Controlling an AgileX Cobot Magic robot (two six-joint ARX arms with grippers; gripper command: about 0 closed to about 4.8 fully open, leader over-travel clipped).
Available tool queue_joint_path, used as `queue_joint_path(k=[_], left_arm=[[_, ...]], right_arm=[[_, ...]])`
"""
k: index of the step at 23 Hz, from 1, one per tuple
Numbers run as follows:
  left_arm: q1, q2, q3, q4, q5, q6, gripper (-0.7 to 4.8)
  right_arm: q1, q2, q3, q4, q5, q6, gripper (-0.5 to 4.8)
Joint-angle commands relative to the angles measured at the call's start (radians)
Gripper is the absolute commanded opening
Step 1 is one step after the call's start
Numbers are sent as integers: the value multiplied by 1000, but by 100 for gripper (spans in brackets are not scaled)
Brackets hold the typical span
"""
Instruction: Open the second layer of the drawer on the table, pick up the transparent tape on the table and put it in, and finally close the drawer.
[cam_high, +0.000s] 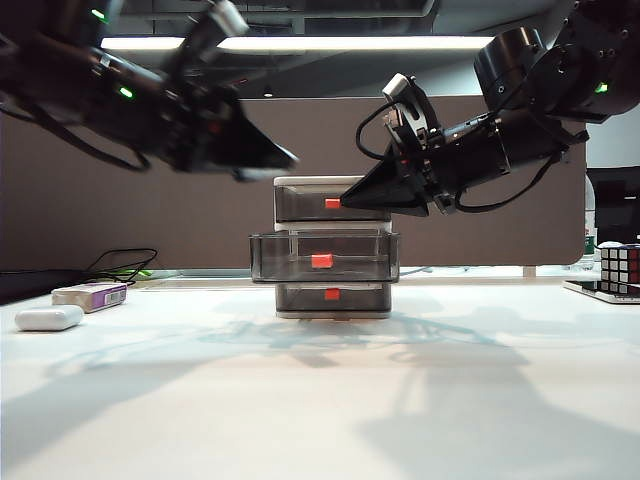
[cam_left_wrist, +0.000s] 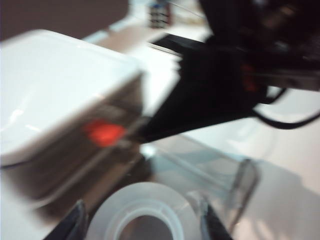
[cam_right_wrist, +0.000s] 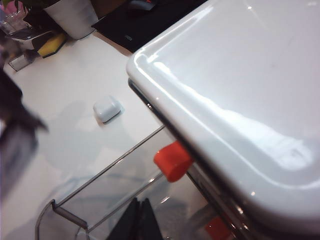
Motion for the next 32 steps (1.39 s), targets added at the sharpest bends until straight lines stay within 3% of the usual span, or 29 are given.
queue_joint_path(k=[1,3,4,5,7,16,18,21,22,27,32], left_arm=[[-57,58,35,12,-33,26,151],[-67,95,58,11,-31,26,158],[-67,106,64,10,-28,25,194],[-67,115,64,14,-27,25,290],[-67,116,63,4,-28,24,385],[-66,83,63,-10,-27,23,385],[-66,18,63,-92,-20,22,330],[-66,-89,63,-297,7,23,28],[-66,-113,63,-352,28,24,0],[-68,-120,62,-535,58,23,-5],[-68,-68,61,-521,53,23,-5]], right_arm=[[0,-5,5,14,-2,-3,-5],[0,-5,5,9,-5,-3,-5],[0,-5,5,5,-5,-3,-5],[0,-5,4,2,-6,-3,-5],[0,-5,4,2,-6,-3,-5],[0,-5,5,3,-6,-3,-5],[1,-7,7,8,-53,-3,-5],[3,-39,7,10,-68,-5,-5],[4,-49,9,11,-66,-8,-5],[5,-61,102,-41,-19,-26,-5],[5,-45,187,-54,81,-49,-5]])
